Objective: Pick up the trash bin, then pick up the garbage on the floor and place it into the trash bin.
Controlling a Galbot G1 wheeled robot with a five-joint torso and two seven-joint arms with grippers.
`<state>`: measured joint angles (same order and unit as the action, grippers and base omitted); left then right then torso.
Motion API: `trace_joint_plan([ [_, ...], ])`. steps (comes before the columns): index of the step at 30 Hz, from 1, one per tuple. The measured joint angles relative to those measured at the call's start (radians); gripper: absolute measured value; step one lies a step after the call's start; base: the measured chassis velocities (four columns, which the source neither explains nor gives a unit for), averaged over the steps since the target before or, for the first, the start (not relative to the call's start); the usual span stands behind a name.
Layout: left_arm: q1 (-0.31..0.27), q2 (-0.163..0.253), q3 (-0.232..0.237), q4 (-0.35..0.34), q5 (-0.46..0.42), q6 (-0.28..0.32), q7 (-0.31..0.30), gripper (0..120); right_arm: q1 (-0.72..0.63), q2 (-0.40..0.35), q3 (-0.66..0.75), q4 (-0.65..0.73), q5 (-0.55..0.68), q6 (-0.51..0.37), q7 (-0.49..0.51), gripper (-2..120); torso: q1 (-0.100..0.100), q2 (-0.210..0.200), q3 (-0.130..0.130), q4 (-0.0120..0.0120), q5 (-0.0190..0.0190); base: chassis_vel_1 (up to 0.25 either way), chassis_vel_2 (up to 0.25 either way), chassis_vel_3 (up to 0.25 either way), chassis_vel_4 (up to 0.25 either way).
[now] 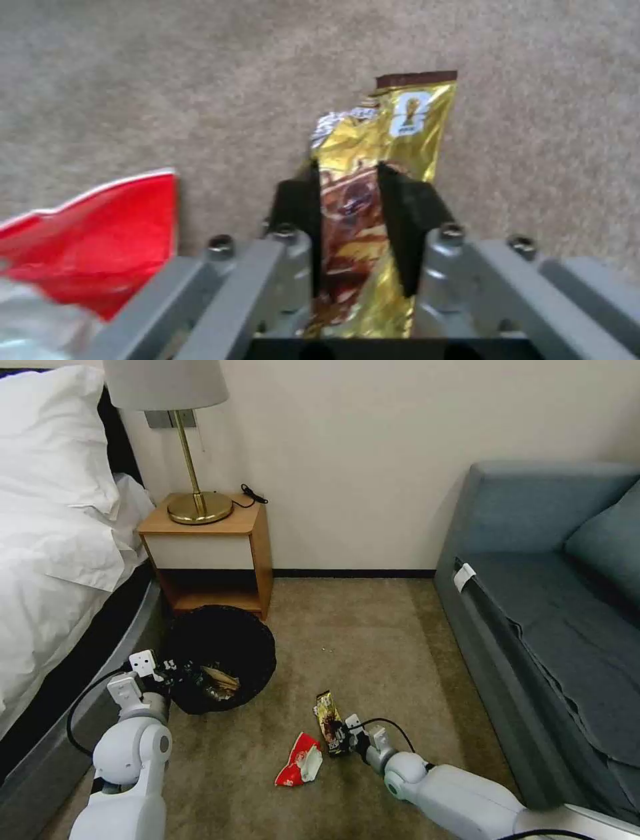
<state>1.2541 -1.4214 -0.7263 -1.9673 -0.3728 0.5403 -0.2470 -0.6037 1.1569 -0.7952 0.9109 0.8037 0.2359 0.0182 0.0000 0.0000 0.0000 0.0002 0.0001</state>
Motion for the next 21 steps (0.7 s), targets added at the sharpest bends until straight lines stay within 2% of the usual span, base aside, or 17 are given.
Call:
trace_joint_plan([
  [4, 0.001, 0.003, -0.003, -0.003, -0.001, 0.000, 0.000, 3, 0.017, 0.013, -0.012, -0.052, -0.015, 0.000, -0.020, 41, 0.000, 0.000, 0.000, -0.0002, -0.0001, 0.000, 0.000, 0.000, 0.000],
  [6, 0.001, 0.003, -0.004, -0.003, -0.001, 0.000, 0.000, 3, 0.018, 0.017, -0.012, -0.064, -0.021, 0.001, -0.024, 44, 0.000, 0.000, 0.000, -0.0002, -0.0001, 0.000, 0.000, 0.000, 0.000],
  [9, 0.003, 0.005, -0.004, -0.004, -0.002, 0.000, 0.001, 3, 0.022, 0.036, -0.008, -0.111, -0.039, 0.008, -0.041, 59, 0.000, 0.000, 0.000, -0.0002, -0.0001, 0.000, 0.000, 0.000, 0.000],
  [10, 0.003, 0.005, -0.004, -0.004, -0.002, 0.000, 0.001, 3, 0.022, 0.036, -0.008, -0.111, -0.039, 0.008, -0.041, 59, 0.000, 0.000, 0.000, -0.0002, -0.0001, 0.000, 0.000, 0.000, 0.000],
  [14, 0.003, 0.006, -0.006, -0.004, -0.002, -0.001, 0.001, 3, 0.022, 0.038, -0.002, -0.123, -0.043, 0.008, -0.048, 74, 0.000, 0.000, 0.000, -0.0002, -0.0001, 0.000, 0.000, 0.000, 0.000],
  [15, 0.003, 0.006, -0.006, -0.004, -0.002, -0.001, 0.001, 3, 0.022, 0.038, -0.002, -0.123, -0.043, 0.008, -0.048, 74, 0.000, 0.000, 0.000, -0.0002, -0.0001, 0.000, 0.000, 0.000, 0.000],
  [19, 0.007, 0.007, -0.006, -0.006, -0.003, -0.003, 0.001, 3, 0.018, 0.044, 0.005, -0.138, -0.054, 0.012, -0.052, 95, 0.000, 0.000, 0.000, -0.0002, -0.0001, 0.000, 0.000, 0.000, 0.000],
  [21, 0.008, 0.008, -0.006, -0.006, -0.003, -0.004, 0.001, 3, 0.018, 0.045, 0.006, -0.143, -0.055, 0.012, -0.055, 98, 0.000, 0.000, 0.000, -0.0002, -0.0001, 0.000, 0.000, 0.000, 0.000],
])
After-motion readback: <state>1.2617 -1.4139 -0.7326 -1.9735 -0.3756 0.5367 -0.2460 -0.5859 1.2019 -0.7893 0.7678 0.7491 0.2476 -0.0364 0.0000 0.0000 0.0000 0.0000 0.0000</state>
